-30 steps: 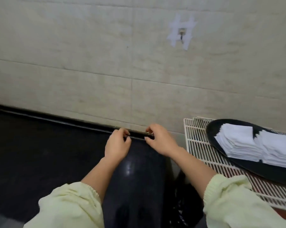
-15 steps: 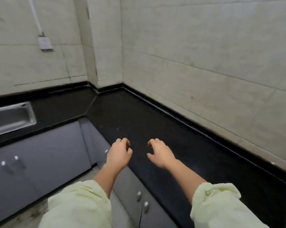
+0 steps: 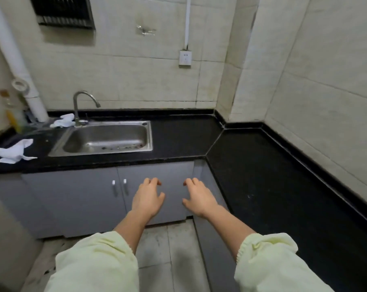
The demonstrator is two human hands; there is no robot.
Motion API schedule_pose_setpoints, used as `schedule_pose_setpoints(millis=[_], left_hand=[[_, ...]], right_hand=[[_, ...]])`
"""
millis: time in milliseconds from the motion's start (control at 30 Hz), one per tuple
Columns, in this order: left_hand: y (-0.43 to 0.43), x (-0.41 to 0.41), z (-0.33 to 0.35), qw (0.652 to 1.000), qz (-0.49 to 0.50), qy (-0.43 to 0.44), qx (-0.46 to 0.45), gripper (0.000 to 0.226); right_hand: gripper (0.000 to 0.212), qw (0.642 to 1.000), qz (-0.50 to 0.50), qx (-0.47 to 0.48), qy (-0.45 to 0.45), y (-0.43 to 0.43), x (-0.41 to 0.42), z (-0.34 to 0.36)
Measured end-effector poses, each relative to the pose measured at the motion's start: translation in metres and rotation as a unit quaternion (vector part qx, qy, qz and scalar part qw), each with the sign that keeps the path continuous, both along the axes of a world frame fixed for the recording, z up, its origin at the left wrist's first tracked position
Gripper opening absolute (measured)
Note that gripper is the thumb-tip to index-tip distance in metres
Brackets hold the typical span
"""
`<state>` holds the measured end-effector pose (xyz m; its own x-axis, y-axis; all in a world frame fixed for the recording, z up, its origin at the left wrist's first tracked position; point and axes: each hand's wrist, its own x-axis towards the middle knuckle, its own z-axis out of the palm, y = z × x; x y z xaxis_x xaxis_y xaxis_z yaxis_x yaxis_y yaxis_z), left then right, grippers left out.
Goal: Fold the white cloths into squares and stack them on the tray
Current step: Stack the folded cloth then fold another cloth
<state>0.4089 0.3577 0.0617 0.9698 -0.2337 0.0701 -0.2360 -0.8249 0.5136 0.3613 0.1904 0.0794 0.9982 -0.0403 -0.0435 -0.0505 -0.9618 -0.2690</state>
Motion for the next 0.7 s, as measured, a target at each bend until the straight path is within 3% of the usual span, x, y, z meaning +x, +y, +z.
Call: schedule_pose_setpoints(millis=[367, 700], left_hand=[[0.096, 0.165, 0.002, 0.992, 0.120, 0.027, 0.007, 0.037], [0.229, 0.278, -0.003, 0.972, 0.216, 0.017, 0.092, 0.040]], right_hand=[[0.056, 0.994, 0.100, -0.023, 0.025, 0.093, 0.208, -0.005], [0.051, 0.980, 0.194, -0.048, 0.020, 0.233, 0.342, -0.014]])
